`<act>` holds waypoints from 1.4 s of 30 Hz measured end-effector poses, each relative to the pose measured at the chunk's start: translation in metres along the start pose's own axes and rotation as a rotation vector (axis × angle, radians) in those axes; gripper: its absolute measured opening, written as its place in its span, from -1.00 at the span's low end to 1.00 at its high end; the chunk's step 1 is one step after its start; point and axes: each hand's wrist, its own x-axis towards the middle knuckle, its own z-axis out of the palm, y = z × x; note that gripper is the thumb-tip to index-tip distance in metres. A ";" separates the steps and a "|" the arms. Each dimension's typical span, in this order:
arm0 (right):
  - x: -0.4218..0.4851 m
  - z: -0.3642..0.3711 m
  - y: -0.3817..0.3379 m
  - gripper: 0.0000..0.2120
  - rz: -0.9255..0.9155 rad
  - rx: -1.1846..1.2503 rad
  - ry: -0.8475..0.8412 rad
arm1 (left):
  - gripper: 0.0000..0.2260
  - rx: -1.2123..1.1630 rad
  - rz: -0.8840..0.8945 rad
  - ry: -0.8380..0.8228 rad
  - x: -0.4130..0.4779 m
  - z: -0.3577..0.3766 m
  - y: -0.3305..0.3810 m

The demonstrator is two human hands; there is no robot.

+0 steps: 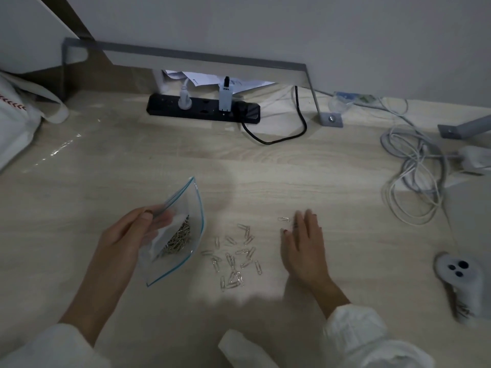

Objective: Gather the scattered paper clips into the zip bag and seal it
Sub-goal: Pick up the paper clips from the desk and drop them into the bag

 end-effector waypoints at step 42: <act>-0.070 0.065 -0.095 -0.67 -0.046 0.185 -0.122 | -0.78 -0.110 -0.064 -0.072 -0.005 -0.017 -0.006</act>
